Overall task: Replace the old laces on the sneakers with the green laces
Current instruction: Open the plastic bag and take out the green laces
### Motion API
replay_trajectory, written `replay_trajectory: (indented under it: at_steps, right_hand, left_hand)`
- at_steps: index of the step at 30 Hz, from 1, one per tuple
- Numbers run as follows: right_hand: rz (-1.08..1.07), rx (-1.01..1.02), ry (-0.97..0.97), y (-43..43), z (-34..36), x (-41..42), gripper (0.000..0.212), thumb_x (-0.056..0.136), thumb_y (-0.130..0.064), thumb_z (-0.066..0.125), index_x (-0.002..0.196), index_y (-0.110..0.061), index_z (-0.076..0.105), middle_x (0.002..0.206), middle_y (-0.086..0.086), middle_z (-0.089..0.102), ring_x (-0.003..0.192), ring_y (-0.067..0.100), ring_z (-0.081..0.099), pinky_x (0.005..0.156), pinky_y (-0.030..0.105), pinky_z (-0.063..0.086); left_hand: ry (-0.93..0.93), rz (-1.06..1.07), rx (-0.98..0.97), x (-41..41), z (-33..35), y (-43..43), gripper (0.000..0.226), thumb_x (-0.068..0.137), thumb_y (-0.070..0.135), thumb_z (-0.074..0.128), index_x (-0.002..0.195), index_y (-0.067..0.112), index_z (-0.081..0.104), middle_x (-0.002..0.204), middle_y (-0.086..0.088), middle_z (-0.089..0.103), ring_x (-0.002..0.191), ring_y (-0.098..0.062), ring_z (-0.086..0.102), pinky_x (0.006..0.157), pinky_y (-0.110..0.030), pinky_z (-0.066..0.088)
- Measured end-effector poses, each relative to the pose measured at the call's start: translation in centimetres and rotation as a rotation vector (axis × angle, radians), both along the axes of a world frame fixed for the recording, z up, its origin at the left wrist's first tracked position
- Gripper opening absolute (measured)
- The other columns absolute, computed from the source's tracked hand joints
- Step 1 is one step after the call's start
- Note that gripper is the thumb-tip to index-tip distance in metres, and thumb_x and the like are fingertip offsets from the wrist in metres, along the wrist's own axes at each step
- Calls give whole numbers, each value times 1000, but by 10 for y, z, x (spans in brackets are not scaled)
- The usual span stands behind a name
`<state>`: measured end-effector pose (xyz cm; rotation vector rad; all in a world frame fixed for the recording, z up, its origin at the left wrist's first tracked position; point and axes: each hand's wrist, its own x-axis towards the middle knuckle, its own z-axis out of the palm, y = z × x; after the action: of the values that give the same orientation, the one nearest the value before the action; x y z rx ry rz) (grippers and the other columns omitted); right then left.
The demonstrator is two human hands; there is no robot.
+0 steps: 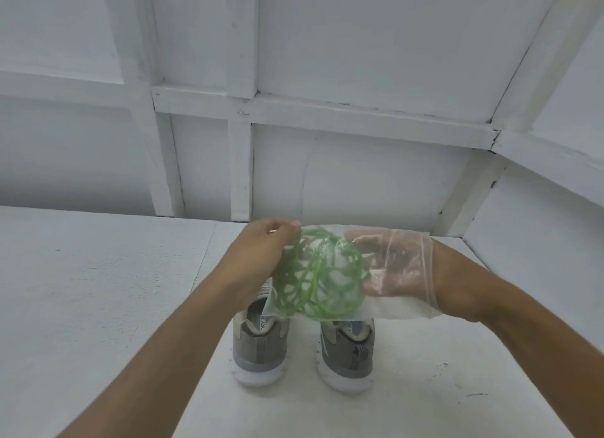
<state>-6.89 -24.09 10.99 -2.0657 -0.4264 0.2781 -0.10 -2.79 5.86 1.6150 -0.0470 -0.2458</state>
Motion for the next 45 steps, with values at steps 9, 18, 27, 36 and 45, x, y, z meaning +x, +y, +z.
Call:
replay_trajectory:
  at_steps: [9,18,27,36,45]
  right_hand:
    - [-121,81,-47,-13,-10,15,47,68,-21,84,111,-32,69,102,-11,73,94,8,69,76,16,53]
    - [-13,240,32,-7,-11,12,48,79,4,66,115,-28,70,110,-8,72,101,9,68,75,17,54]
    - [-29,112,-76,0,-19,16,42,76,0,79,108,-25,72,106,1,72,104,23,68,90,45,55]
    - [-66,166,80,-7,-29,14,44,89,-9,64,124,-36,61,121,-12,67,108,10,66,86,32,57]
    - [-247,22,-25,4,-31,19,24,83,-12,72,80,-36,76,81,-10,74,71,4,70,61,20,57]
  left_hand:
    - [44,-220,-471,-1,9,14,30,84,12,61,112,2,67,112,-14,70,92,-20,70,88,-31,56]
    - [107,-305,-496,-10,8,5,32,95,14,51,125,21,61,114,-3,71,92,-17,71,77,-34,59]
    - [0,-149,-286,-11,9,-4,27,97,15,54,124,18,60,106,-4,73,94,-21,71,84,-43,57]
    - [28,-77,-150,-13,10,-5,16,96,23,56,105,22,70,95,-3,75,89,-23,72,89,-49,55]
    - [86,-124,-232,-17,14,-10,19,98,16,52,111,15,66,98,-5,75,90,-20,72,88,-40,56]
